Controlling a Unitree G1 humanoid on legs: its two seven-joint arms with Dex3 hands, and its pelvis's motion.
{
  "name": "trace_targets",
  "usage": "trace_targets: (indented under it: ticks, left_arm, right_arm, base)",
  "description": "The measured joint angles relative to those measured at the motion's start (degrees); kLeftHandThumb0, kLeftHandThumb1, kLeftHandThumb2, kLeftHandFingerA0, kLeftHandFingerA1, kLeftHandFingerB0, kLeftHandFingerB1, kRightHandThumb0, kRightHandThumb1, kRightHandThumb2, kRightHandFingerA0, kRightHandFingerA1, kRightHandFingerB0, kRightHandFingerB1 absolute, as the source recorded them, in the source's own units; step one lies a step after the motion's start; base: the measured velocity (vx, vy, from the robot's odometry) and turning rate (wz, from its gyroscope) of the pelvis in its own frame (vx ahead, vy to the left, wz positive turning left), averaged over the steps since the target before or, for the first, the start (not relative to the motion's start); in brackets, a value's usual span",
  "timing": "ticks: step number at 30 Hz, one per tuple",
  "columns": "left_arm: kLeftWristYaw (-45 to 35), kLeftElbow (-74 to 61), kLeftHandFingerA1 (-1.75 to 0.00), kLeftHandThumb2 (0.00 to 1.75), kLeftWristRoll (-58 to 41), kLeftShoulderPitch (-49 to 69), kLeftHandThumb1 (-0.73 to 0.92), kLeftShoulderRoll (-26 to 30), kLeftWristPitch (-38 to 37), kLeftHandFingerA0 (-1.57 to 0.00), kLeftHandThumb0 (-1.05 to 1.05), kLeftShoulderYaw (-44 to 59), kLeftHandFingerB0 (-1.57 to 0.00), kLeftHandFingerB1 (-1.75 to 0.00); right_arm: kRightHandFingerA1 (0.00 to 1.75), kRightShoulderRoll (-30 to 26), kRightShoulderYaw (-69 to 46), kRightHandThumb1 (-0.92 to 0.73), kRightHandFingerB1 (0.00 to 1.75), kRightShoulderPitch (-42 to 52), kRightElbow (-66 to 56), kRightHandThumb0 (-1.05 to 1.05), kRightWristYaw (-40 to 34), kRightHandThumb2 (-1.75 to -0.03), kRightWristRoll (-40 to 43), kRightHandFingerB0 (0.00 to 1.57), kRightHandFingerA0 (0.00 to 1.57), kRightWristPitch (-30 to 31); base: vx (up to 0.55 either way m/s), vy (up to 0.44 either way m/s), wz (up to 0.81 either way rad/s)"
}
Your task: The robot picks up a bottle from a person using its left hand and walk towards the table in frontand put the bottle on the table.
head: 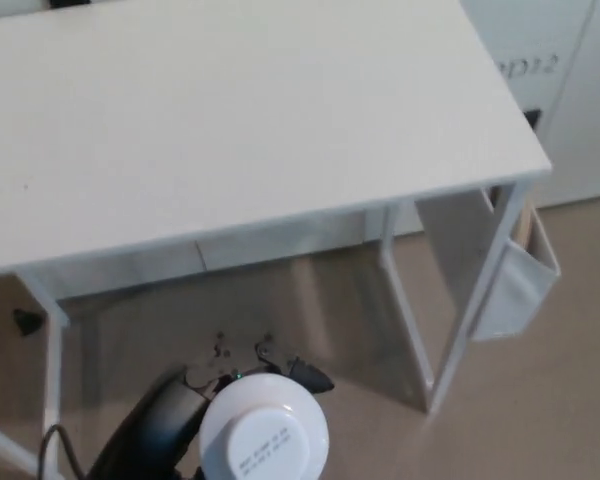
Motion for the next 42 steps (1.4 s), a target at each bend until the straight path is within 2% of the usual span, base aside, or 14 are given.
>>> trace_targets:
  ticks: [1, 6, 25, 32, 38, 42]
  left_arm:
    - [-0.02, -0.02, -1.39, 0.74, -0.02, -0.22, 0.78, -0.10, -0.01, -0.91, -0.13, -0.03, -0.73, -0.98]
    - [-0.03, -0.01, -1.38, 0.74, 0.01, -0.38, 0.77, -0.09, -0.02, -0.92, -0.12, -0.07, -0.74, -0.99]
    - [0.05, -1.19, -1.37, 0.73, 0.00, -1.11, 0.77, 0.34, 0.03, -0.93, -0.13, 0.90, -0.75, -0.99]
    - [0.00, -2.03, -1.34, 0.74, -1.08, -2.54, 0.77, -0.46, 0.12, -0.95, -0.13, 2.82, -0.75, -0.99]
    - [-0.21, -2.76, -1.40, 0.73, -2.19, -2.35, 0.77, -0.68, 0.12, -0.91, -0.15, 3.20, -0.74, -1.05]
    - [-0.28, -2.85, -1.32, 0.72, -2.52, -2.41, 0.77, -0.66, 0.12, -0.93, -0.12, 3.27, -0.75, -1.00]
  right_arm:
    - [0.47, -0.47, -0.18, -0.64, 0.41, -0.07, -0.13, -0.41, -0.01, -0.59, 0.09, 0.55, 0.67, 0.00]
    - [0.45, -0.62, -0.24, -0.65, 0.41, -0.18, -0.36, -0.39, 0.12, -0.59, 0.10, 0.54, 0.64, -0.02]
    - [0.46, -0.04, 0.33, -0.65, 0.41, -0.22, -0.28, -0.40, 0.46, -0.59, -0.07, 0.55, 0.67, 0.32]
    - [0.46, -0.99, 0.05, -0.66, 0.41, 0.14, -0.31, -0.39, 0.63, -0.60, 0.05, 0.55, 0.66, 0.32]
    - [0.45, -0.84, -0.27, -0.65, 0.40, 0.56, -0.19, -0.39, 0.66, -0.58, 0.17, 0.55, 0.67, 0.42]
    - [0.46, -0.56, -0.55, -0.65, 0.40, 0.55, -0.16, -0.39, 0.65, -0.58, 0.19, 0.55, 0.67, 0.54]
  base:
    - [0.27, -0.186, -0.08]
    - [0.15, -0.098, -0.01]
    - [0.11, 0.036, 0.00]
    - [-0.01, -0.180, -0.01]
    - [0.01, -0.009, -0.02]
    - [0.02, 0.077, -0.06]
